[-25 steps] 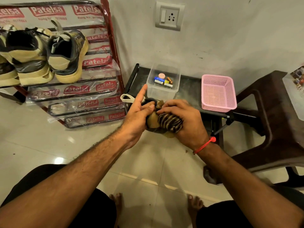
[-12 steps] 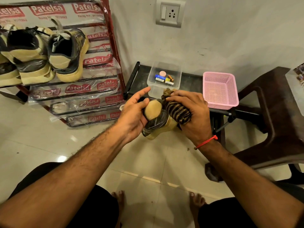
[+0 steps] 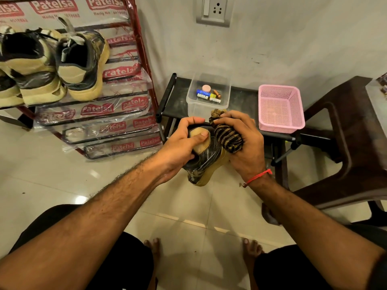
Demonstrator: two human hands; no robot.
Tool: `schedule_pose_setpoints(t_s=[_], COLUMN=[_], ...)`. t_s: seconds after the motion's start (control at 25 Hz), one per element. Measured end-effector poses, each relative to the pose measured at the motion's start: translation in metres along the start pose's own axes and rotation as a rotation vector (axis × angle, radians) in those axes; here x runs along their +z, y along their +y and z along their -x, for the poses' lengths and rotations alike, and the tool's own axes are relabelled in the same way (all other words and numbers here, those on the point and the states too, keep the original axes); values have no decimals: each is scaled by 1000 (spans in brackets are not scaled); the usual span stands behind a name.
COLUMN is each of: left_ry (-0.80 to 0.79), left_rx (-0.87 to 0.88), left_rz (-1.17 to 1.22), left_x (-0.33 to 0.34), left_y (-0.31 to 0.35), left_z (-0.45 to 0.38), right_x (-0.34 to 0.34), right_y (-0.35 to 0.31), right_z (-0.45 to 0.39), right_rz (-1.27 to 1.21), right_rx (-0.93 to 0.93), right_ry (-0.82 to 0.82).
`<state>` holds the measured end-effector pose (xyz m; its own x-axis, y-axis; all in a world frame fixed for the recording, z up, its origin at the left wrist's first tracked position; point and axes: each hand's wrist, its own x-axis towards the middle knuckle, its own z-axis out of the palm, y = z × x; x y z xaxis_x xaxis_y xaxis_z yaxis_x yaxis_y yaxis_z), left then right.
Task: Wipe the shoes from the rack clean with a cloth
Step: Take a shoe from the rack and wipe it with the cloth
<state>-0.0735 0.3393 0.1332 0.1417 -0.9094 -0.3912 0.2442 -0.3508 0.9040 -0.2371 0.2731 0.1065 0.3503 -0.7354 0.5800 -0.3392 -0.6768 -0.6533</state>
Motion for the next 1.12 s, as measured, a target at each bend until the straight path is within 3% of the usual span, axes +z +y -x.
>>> schedule_pose_setpoints(t_s=[0.12, 0.24, 0.44, 0.68, 0.92, 1.12], left_ry=[15, 52, 160, 65, 131, 84], left_rx=[110, 163, 162, 155, 196, 168], left_rz=[-12, 124, 369, 266, 287, 235], left_x=[0, -1, -12, 4, -9, -4], left_y=[1, 2, 11, 3, 9, 8], left_z=[1, 0, -5, 5, -2, 3], right_x=[-6, -3, 13, 3, 15, 7], right_y=[0, -9, -20, -27, -15, -21], right_z=[-5, -3, 19, -2, 23, 6], right_rz=[137, 323, 209, 184, 181, 184], right_rx=[-115, -253, -317, -242, -345, -297], right_ry=[-69, -148, -270, -96, -257, -132])
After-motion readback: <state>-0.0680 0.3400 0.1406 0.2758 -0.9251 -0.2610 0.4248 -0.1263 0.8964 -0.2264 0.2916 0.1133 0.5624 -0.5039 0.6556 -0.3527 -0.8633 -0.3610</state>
